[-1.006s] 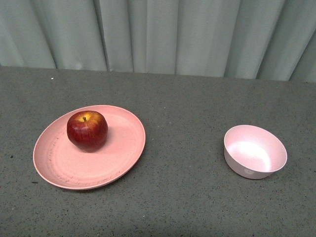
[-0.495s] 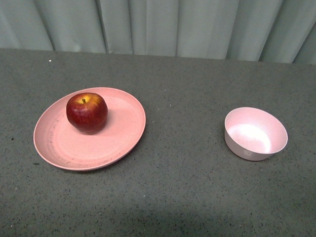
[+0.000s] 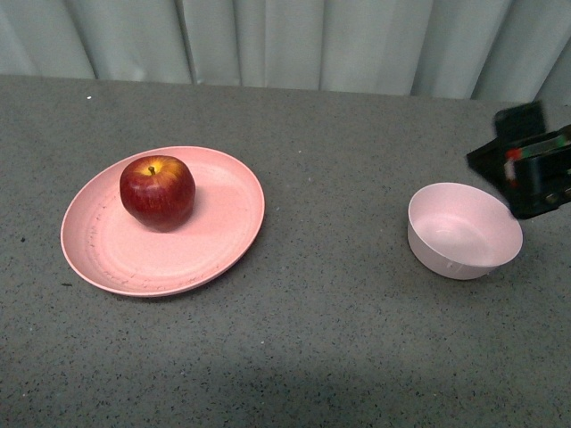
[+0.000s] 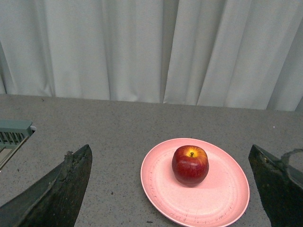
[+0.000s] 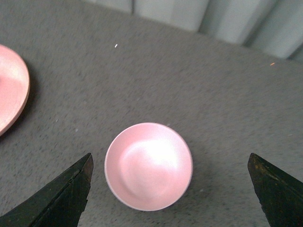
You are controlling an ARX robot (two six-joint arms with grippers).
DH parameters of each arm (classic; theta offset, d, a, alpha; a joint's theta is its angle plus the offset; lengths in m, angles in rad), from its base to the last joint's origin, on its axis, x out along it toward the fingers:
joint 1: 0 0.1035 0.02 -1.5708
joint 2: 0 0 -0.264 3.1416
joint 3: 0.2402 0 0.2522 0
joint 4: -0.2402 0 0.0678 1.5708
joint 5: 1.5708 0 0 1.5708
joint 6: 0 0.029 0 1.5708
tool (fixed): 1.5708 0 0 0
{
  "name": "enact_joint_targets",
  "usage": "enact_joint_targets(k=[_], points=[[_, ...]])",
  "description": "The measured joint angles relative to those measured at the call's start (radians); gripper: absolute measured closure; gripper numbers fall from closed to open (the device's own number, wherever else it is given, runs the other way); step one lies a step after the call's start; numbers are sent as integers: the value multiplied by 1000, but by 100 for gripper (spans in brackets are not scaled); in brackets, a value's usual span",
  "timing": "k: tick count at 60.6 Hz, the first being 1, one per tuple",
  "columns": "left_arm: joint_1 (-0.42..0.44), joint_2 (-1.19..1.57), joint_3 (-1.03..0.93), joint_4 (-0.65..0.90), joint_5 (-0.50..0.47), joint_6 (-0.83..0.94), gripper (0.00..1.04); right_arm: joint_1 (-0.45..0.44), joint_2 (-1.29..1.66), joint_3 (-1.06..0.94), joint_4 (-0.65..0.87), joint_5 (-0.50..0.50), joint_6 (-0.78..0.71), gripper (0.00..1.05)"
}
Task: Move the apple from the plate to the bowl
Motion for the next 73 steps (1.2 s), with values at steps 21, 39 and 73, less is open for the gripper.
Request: enact_joint_targets(k=[21, 39, 73], points=[[0, 0, 0, 0, 0, 0, 7, 43, 343, 172, -34, 2, -32, 9], [0, 0, 0, 0, 0, 0, 7, 51, 473, 312, -117, 2, -48, 11], [0, 0, 0, 0, 0, 0, 7, 51, 512, 337, -190, 27, -86, 97]])
